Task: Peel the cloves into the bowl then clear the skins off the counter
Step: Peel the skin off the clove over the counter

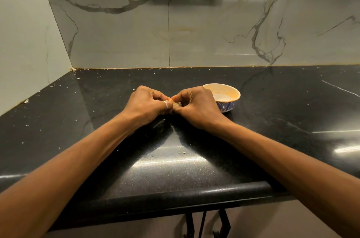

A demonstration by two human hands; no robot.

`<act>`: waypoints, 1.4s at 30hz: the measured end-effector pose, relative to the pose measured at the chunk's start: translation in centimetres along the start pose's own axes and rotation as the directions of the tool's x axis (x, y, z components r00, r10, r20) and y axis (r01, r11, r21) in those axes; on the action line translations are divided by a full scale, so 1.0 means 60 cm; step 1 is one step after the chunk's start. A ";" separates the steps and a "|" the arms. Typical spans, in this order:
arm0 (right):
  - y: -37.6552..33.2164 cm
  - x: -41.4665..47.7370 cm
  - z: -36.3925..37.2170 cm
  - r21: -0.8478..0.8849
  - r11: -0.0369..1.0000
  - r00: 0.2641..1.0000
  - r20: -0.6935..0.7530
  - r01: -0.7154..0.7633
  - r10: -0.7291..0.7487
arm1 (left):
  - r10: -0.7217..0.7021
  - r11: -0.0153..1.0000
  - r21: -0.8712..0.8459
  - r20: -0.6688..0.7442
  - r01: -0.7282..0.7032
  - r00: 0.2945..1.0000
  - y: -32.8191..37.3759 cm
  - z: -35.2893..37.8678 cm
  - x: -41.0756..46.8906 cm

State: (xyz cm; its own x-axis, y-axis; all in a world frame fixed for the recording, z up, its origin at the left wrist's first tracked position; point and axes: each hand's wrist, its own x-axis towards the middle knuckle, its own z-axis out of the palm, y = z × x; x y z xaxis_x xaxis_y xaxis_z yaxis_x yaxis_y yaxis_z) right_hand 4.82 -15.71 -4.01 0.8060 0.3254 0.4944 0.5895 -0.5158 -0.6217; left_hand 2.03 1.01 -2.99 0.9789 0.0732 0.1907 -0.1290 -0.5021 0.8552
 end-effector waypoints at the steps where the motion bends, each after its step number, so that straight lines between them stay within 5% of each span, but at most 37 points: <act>1: -0.001 -0.001 -0.001 0.007 1.000 1.000 0.001 -0.003 0.003 | -0.002 1.000 -0.009 0.001 0.002 1.000 0.000 0.000 -0.001; 15: -0.003 -0.002 -0.003 0.075 0.995 0.998 0.013 -0.066 0.066 | -0.028 0.997 -0.070 -0.045 0.025 0.999 -0.003 0.010 0.000; 29: 0.008 0.006 0.001 0.439 0.876 0.976 0.169 -0.202 0.140 | -0.029 0.934 -0.338 0.245 0.113 0.969 -0.008 -0.021 0.002; 42: 0.007 0.011 0.008 0.380 0.904 0.966 0.232 -0.196 0.112 | 0.081 0.958 -0.286 0.209 -0.018 0.975 -0.012 -0.014 -0.001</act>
State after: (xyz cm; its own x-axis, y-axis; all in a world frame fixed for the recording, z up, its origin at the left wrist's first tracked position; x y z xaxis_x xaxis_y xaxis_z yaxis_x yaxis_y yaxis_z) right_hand 5.62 -15.29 -4.23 0.8570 0.4404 0.2675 0.3951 -0.2286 -0.8897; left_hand 1.91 2.08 -3.22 0.9767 -0.1494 0.1540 -0.1864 -0.2354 0.9539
